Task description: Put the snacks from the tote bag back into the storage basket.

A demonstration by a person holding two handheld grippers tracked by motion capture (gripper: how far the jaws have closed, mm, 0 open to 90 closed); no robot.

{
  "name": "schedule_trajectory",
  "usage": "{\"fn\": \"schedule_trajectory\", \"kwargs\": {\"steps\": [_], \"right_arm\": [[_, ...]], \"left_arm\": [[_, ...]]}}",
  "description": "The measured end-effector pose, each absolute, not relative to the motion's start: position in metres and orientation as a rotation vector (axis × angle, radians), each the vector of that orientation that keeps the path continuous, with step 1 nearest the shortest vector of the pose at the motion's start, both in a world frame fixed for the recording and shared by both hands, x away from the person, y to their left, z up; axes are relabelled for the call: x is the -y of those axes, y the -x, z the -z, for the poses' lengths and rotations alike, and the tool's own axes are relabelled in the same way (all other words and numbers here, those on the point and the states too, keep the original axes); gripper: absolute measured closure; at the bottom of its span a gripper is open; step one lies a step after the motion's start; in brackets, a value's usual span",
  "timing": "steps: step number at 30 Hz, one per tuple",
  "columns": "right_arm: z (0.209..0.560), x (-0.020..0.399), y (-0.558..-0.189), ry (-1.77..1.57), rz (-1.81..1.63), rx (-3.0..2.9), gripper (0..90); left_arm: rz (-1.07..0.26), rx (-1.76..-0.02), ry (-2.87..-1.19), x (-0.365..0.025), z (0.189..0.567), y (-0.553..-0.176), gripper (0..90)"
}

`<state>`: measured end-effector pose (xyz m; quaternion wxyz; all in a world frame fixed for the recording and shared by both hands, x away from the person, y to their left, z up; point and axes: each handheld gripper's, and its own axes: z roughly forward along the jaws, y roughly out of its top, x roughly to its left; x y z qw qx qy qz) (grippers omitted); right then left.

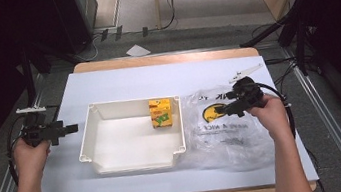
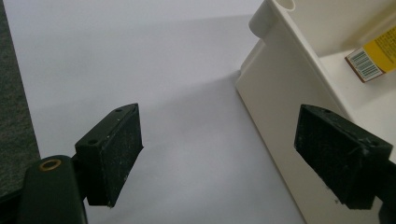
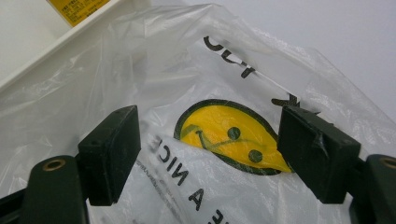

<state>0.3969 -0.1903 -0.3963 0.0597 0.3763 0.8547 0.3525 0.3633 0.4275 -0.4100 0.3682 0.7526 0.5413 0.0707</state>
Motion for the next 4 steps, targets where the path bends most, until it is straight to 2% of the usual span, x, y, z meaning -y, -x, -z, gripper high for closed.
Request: {"fn": "schedule_trajectory", "kwargs": {"steps": [4], "right_arm": [[0.3949, 0.1909, -0.3969, -1.131, -1.081, -2.576, 22.2]], "left_arm": [[-0.183, -1.395, -1.934, -0.4274, 0.4105, -0.3636, 15.8]]}}
